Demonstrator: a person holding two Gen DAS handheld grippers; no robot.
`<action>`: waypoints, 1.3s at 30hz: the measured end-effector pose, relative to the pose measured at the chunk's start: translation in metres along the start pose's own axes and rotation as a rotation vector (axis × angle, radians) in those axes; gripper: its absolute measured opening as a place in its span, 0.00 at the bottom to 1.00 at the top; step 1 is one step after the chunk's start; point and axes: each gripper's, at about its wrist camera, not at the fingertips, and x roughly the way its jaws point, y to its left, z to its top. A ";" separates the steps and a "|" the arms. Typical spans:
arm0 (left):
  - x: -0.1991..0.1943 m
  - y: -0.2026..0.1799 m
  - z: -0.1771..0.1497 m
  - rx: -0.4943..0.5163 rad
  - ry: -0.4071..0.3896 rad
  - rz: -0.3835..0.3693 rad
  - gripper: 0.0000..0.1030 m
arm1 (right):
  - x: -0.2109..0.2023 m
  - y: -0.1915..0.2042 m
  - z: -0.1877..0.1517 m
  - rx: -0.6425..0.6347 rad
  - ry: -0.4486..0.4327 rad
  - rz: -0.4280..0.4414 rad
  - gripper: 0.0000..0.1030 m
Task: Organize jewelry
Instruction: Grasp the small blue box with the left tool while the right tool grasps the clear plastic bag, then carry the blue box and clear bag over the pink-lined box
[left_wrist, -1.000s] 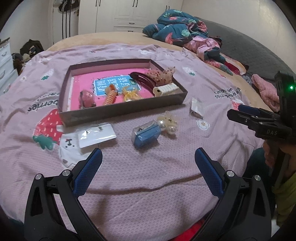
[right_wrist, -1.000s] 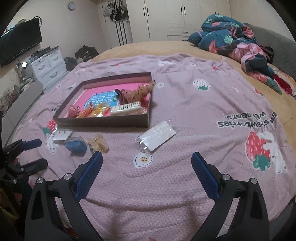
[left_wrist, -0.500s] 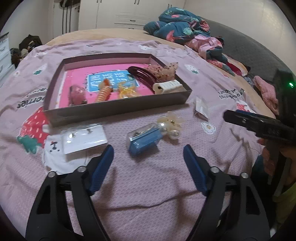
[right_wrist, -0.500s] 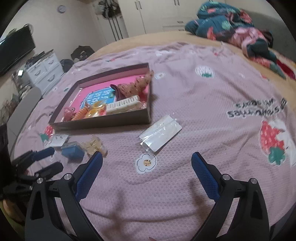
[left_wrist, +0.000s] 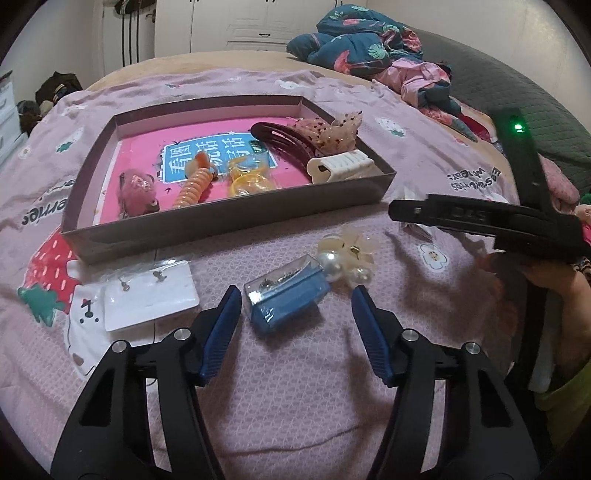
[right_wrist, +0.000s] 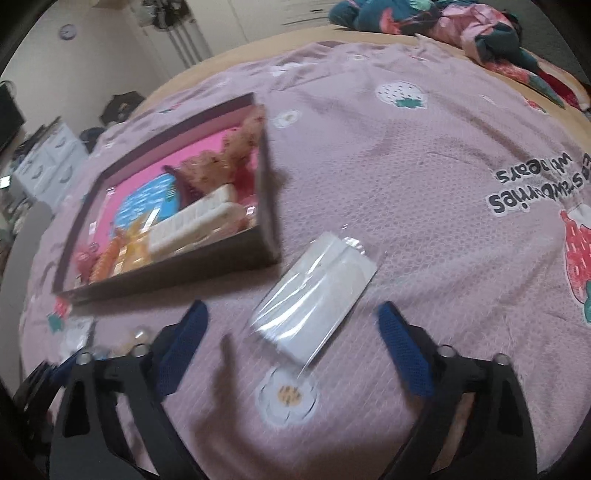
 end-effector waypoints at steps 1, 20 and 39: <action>0.002 0.000 0.000 0.001 0.001 0.002 0.52 | 0.002 0.000 0.001 -0.001 -0.003 -0.014 0.73; 0.000 -0.002 -0.001 0.011 -0.005 -0.020 0.38 | -0.036 -0.008 -0.038 -0.078 -0.047 0.057 0.41; -0.056 0.015 -0.003 -0.045 -0.082 -0.030 0.38 | -0.096 0.043 -0.063 -0.233 -0.110 0.181 0.41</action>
